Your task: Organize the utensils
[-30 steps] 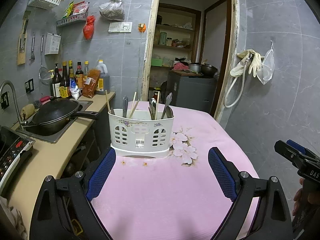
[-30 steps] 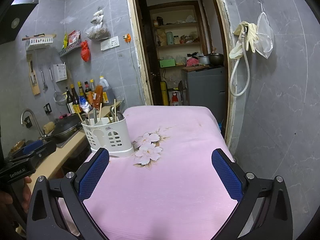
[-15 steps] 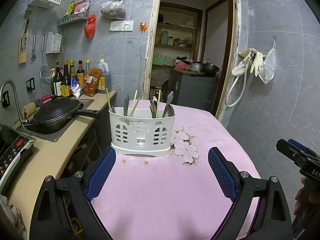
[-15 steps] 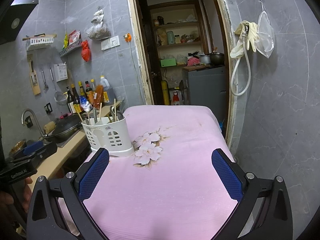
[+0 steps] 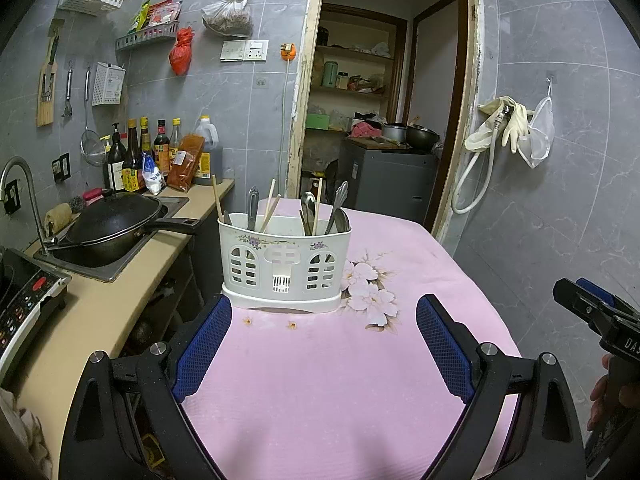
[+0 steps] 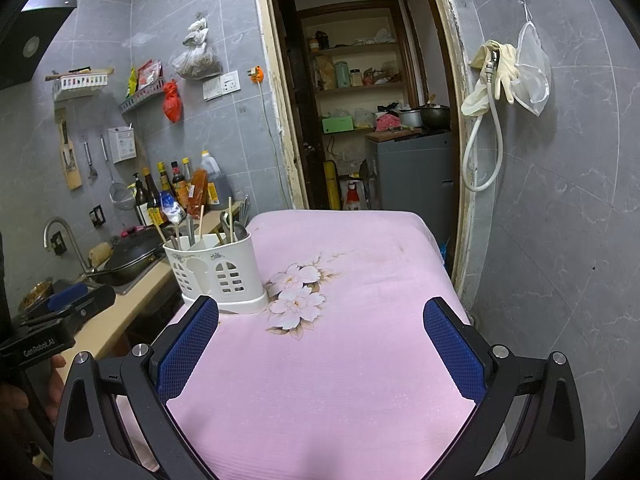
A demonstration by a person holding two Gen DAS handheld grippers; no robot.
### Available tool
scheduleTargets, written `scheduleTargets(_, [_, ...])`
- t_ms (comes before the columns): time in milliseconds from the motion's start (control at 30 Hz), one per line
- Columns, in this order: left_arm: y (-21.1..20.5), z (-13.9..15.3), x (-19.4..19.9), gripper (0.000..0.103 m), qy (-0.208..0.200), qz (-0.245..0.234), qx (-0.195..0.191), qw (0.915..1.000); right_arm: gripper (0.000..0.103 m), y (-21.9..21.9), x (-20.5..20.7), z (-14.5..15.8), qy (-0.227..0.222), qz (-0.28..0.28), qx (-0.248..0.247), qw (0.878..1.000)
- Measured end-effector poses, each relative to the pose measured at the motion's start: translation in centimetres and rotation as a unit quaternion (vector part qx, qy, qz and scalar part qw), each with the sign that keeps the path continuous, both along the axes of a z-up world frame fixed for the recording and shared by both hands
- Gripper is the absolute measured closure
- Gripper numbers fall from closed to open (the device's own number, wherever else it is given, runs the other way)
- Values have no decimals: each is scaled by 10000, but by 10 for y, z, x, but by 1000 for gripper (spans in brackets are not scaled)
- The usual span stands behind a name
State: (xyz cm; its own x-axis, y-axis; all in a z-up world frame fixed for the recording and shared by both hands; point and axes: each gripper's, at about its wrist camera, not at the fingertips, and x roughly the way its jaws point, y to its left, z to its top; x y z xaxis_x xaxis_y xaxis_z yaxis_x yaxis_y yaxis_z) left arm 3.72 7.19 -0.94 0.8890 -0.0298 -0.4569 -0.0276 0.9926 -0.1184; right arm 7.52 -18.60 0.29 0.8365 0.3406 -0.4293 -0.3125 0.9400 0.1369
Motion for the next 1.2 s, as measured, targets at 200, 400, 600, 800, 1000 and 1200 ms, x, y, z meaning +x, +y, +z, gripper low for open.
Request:
scheduleTargets(200, [0,0,0,13,-11,0,4,10000,0,1,0,0,-6,0,0,10000])
scheduleTargets(400, [1,0,0,13,-8,-4,4,10000,0,1,0,0,6,-3,2,10000])
scheduleTargets(600, [1,0,0,13,-2,-6,-2,10000,0,2,0,0,2,-8,3,10000])
scheduleTargets(800, [0,-1,2,13,1,-5,23,10000,0,1,0,0,5,-9,5,10000])
scheduleTargets(1000, [-1,-1,2,13,8,4,27,10000,0,1,1,0,9,-3,13,10000])
scheduleTargets(1200, [-1,-1,3,13,9,6,27,10000,0,2,0,0,17,-2,14,10000])
